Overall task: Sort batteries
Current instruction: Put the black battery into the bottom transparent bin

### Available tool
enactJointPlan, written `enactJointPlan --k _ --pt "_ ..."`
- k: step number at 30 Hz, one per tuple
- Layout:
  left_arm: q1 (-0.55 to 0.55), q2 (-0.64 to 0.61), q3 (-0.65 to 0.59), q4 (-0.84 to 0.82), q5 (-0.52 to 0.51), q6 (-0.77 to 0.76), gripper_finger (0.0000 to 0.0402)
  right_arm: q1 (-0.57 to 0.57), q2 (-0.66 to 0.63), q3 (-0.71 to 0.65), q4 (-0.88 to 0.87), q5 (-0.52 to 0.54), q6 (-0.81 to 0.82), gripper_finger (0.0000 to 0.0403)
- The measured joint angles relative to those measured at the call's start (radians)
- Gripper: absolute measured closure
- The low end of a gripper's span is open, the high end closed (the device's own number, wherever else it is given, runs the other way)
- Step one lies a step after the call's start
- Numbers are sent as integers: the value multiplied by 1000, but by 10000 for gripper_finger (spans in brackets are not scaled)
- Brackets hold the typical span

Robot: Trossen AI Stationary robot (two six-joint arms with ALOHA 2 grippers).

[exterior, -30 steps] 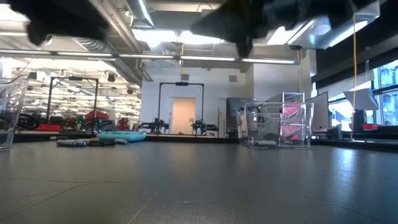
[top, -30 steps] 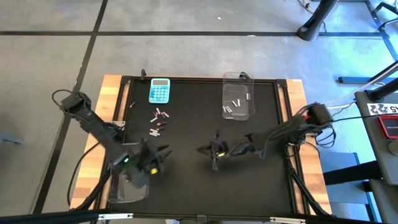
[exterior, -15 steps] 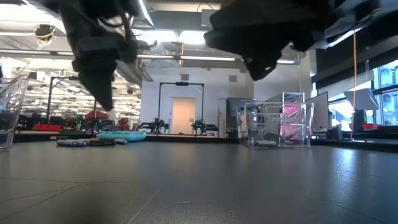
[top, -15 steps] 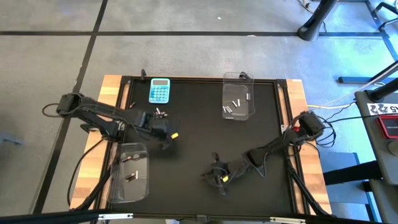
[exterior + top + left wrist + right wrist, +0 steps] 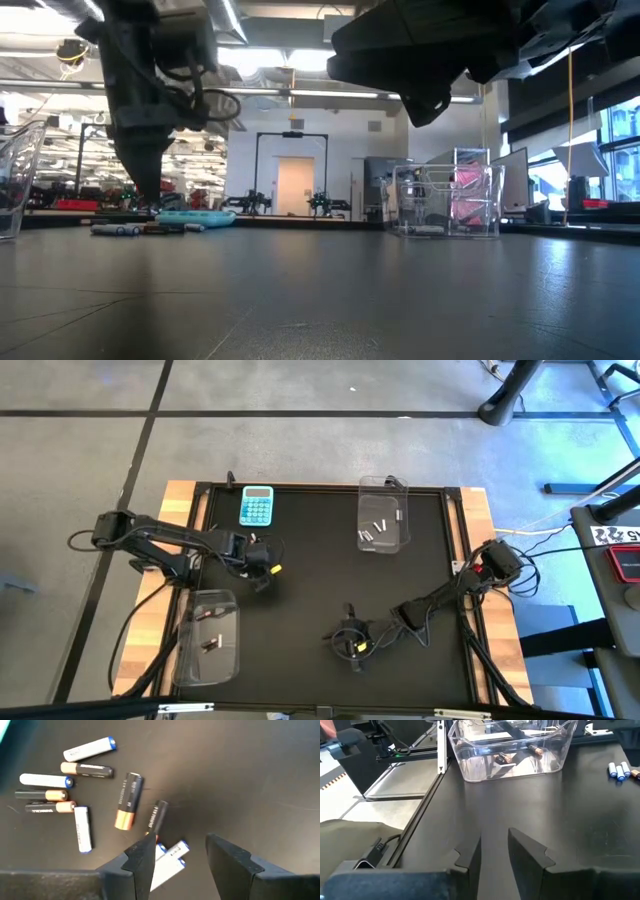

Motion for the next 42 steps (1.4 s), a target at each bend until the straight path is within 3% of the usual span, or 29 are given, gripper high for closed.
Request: enactJointPlan --k 10,21,34,42 --pt "63 0 -88 88 -33 49 238 -1 0 0 -1 0 1 303" --pt "115 1 -97 171 -77 82 238 -1 0 0 -1 0 1 303" --pt "170 1 -97 174 -56 84 316 -1 0 1 -2 0 1 303" --pt "170 10 -97 185 -26 92 273 -1 0 1 -2 0 1 303"
